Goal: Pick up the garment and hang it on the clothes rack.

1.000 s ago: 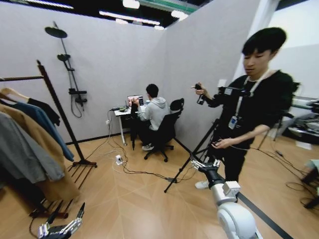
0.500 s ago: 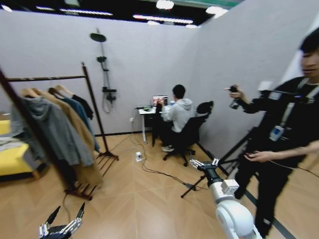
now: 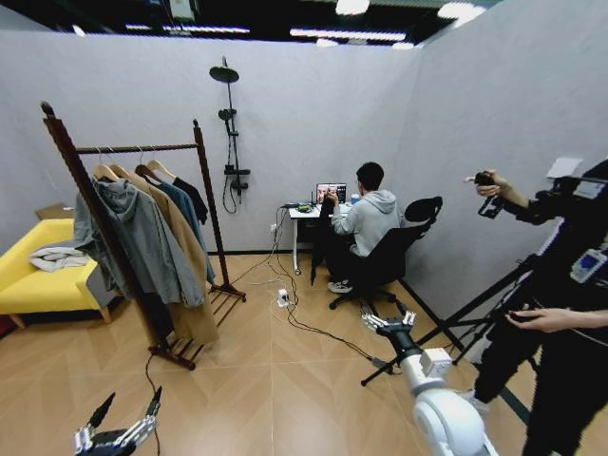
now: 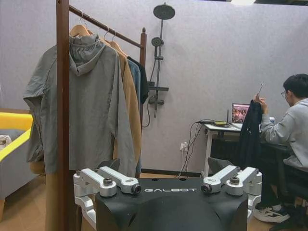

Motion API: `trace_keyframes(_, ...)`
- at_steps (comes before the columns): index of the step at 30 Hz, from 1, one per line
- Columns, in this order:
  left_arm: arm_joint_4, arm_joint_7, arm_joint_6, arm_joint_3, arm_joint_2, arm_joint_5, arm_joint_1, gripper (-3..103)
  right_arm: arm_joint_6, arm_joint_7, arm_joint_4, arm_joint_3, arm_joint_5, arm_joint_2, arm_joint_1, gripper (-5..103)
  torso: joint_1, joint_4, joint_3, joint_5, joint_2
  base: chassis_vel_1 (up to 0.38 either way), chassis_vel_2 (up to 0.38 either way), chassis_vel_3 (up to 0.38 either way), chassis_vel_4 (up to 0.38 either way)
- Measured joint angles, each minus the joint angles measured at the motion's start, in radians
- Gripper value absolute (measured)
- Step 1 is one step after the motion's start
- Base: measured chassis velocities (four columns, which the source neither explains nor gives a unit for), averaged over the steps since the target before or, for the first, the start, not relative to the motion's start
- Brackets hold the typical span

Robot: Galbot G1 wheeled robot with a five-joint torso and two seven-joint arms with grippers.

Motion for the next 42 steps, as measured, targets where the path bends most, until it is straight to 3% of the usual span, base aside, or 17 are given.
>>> trace_keyframes(9, 0.000, 0.000, 0.000, 0.000, 0.000, 0.000, 0.000, 100, 0.029, -0.012, 0.004, 0.078, -0.032, 0.042, -0.081, 100, 0.000, 0.0000, 0.000, -0.0001, 0.000, 0.000, 0.000, 0.000, 0.000)
trace_keyframes(15, 0.000, 0.000, 0.000, 0.000, 0.000, 0.000, 0.000, 100, -0.021, -0.010, 0.034, 0.048, -0.083, 0.082, -0.044, 100, 0.000, -0.0001, 0.000, -0.0001, 0.000, 0.000, 0.000, 0.000, 0.000)
trace_keyframes(18, 0.000, 0.000, 0.000, 0.000, 0.000, 0.000, 0.000, 100, -0.079, -0.009, 0.083, 0.026, -0.090, 0.100, -0.040, 100, 0.000, 0.0000, 0.000, -0.0001, 0.000, 0.000, 0.000, 0.000, 0.000)
trace_keyframes(22, 0.000, 0.000, 0.000, 0.000, 0.000, 0.000, 0.000, 100, -0.089, -0.026, 0.110, 0.020, -0.097, 0.111, -0.055, 100, 0.000, 0.0002, 0.000, -0.0003, 0.000, 0.000, 0.000, 0.000, 0.000)
trace_keyframes(28, 0.000, 0.000, 0.000, 0.000, 0.000, 0.000, 0.000, 100, -0.002, -0.056, 0.095, 0.021, -0.098, 0.091, -0.096, 100, 0.000, 0.0001, 0.000, -0.0001, 0.000, 0.000, 0.000, 0.000, 0.000)
trace_keyframes(42, 0.000, 0.000, 0.000, 0.000, 0.000, 0.000, 0.000, 100, 0.031, -0.032, 0.119, 0.028, -0.100, 0.125, -0.147, 100, 0.000, 0.0000, 0.000, -0.0001, 0.000, 0.000, 0.000, 0.000, 0.000)
